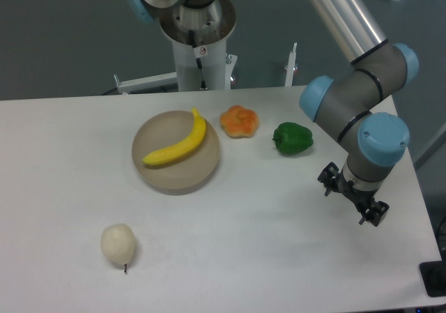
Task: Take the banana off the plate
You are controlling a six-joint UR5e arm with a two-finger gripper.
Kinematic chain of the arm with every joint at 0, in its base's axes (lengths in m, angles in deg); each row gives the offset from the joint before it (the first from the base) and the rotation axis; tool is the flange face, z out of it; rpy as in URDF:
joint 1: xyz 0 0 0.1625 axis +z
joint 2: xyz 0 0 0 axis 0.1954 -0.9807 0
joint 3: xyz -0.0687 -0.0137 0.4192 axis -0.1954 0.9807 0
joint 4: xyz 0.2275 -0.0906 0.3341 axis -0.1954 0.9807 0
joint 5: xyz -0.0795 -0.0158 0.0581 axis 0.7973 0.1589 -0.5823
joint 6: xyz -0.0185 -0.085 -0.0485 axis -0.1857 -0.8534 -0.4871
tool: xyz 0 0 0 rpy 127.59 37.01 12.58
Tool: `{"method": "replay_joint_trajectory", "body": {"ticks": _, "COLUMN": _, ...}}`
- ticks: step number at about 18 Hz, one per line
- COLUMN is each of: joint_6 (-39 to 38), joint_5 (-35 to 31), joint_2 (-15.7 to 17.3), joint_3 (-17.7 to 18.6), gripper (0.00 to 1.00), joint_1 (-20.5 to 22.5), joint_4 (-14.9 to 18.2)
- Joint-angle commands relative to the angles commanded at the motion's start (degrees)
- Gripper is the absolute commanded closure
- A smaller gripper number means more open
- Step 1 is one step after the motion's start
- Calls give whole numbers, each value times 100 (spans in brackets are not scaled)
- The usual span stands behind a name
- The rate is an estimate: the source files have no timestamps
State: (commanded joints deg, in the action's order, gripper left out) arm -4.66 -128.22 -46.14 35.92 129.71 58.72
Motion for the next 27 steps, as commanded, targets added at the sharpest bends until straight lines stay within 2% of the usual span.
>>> {"method": "replay_joint_trajectory", "body": {"ticks": 7, "joint_6": -18, "joint_5": 9, "joint_2": 96, "joint_3": 79, "gripper": 0, "joint_1": -9, "joint_4": 17}}
{"method": "replay_joint_trajectory", "body": {"ticks": 11, "joint_6": -97, "joint_5": 0, "joint_2": 544, "joint_3": 535, "gripper": 0, "joint_1": -210, "joint_4": 96}}
{"method": "replay_joint_trajectory", "body": {"ticks": 12, "joint_6": -97, "joint_5": 52, "joint_2": 762, "joint_3": 806, "gripper": 0, "joint_1": -237, "joint_4": 97}}
{"method": "replay_joint_trajectory", "body": {"ticks": 15, "joint_6": -149, "joint_5": 264, "joint_2": 1343, "joint_3": 1562, "gripper": 0, "joint_1": -553, "joint_4": 26}}
{"method": "replay_joint_trajectory", "body": {"ticks": 18, "joint_6": -745, "joint_5": 255, "joint_2": 1818, "joint_3": 2230, "gripper": 0, "joint_1": -904, "joint_4": 0}}
{"method": "replay_joint_trajectory", "body": {"ticks": 20, "joint_6": -1062, "joint_5": 255, "joint_2": 2064, "joint_3": 2547, "gripper": 0, "joint_1": -1141, "joint_4": 0}}
{"method": "replay_joint_trajectory", "body": {"ticks": 23, "joint_6": -1799, "joint_5": 246, "joint_2": 2215, "joint_3": 2829, "gripper": 0, "joint_1": -1695, "joint_4": -9}}
{"method": "replay_joint_trajectory", "body": {"ticks": 25, "joint_6": -2509, "joint_5": 237, "joint_2": 2162, "joint_3": 2935, "gripper": 0, "joint_1": -2151, "joint_4": -26}}
{"method": "replay_joint_trajectory", "body": {"ticks": 27, "joint_6": -2943, "joint_5": 211, "joint_2": 2118, "joint_3": 2971, "gripper": 0, "joint_1": -2425, "joint_4": -61}}
